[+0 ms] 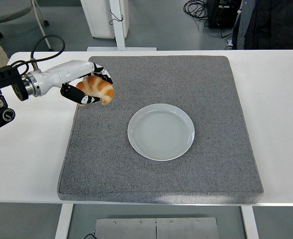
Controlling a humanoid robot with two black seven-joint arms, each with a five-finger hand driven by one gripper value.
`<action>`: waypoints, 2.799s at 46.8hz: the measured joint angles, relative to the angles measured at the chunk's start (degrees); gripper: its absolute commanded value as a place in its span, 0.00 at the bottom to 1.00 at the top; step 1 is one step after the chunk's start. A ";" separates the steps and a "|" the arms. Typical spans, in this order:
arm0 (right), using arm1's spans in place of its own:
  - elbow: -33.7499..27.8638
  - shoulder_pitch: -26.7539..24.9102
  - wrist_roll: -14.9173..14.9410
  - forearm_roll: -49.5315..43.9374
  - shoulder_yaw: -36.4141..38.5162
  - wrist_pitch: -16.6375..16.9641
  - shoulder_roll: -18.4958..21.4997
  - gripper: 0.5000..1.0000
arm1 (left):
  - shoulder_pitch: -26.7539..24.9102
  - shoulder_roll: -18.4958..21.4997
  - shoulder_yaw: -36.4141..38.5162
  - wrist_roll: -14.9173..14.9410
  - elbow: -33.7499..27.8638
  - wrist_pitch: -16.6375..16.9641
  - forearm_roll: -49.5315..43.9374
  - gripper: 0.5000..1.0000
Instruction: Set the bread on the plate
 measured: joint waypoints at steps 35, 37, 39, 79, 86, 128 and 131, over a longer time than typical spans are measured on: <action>0.00 0.00 0.00 0.00 0.00 0.00 0.00 1.00 | -16.59 -3.14 0.14 0.26 0.09 -8.93 -2.94 0.00; 0.00 0.00 -0.01 0.00 0.00 0.00 0.00 1.00 | -16.76 -3.81 0.16 0.27 0.08 -9.08 -2.82 0.00; 0.00 0.01 0.00 0.00 0.00 -0.01 0.00 1.00 | -17.16 -4.55 0.17 0.27 0.08 -9.26 -2.76 0.00; 0.00 0.01 0.00 0.00 0.00 -0.01 0.00 1.00 | -21.07 -18.33 7.63 0.86 -0.03 -7.91 0.62 0.00; 0.00 0.01 0.00 0.00 0.00 -0.02 0.00 1.00 | -20.04 -19.90 9.38 0.83 -0.01 -5.76 1.49 0.00; 0.00 0.01 0.00 0.00 0.00 0.01 0.00 1.00 | -8.60 -25.46 13.66 1.38 6.53 -0.41 9.98 0.00; 0.00 0.00 0.00 0.00 0.00 0.01 0.00 1.00 | -7.97 -26.05 13.87 1.35 7.26 -0.03 10.48 0.00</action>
